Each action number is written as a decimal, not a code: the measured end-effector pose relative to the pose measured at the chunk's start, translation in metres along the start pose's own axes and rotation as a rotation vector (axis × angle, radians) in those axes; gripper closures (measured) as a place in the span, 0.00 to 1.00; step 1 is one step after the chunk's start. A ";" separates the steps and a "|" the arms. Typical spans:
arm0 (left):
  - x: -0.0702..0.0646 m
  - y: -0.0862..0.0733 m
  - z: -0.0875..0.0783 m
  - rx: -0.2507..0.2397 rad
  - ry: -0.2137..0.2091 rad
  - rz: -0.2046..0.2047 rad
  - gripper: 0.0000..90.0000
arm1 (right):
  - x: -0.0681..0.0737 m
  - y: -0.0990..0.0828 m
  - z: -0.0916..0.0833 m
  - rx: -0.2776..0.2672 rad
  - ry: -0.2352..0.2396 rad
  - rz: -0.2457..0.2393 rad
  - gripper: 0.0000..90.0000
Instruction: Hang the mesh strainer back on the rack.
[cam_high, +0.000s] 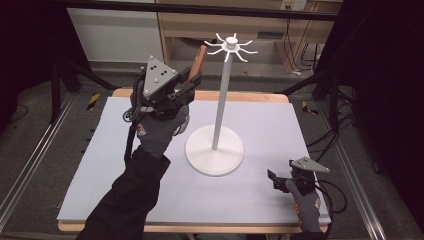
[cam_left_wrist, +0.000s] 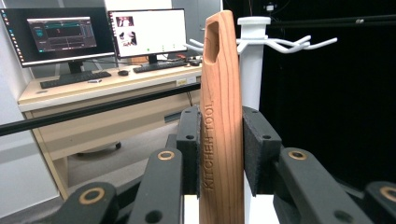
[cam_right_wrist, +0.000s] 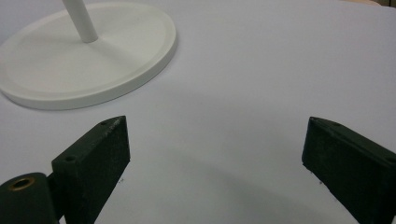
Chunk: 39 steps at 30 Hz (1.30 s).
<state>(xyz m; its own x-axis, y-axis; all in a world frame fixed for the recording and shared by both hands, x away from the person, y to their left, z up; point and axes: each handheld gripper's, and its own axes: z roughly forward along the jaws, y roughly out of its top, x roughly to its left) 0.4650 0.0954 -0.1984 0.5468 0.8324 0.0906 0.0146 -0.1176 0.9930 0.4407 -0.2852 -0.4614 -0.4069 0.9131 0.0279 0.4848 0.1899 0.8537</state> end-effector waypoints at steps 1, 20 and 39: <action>0.000 0.000 0.002 0.002 -0.007 -0.002 0.78 | 0.000 0.000 0.000 0.000 0.000 0.001 0.09; -0.007 0.001 0.018 0.024 -0.013 0.014 0.78 | 0.000 0.000 -0.001 -0.002 0.005 0.011 0.09; -0.011 -0.004 0.029 0.028 -0.023 0.004 0.78 | 0.000 0.000 0.000 0.001 0.000 0.002 0.09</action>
<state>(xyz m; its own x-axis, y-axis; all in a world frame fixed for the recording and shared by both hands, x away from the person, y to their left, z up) 0.4833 0.0713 -0.2059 0.5656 0.8195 0.0920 0.0355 -0.1357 0.9901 0.4407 -0.2852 -0.4615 -0.4062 0.9133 0.0294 0.4863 0.1888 0.8531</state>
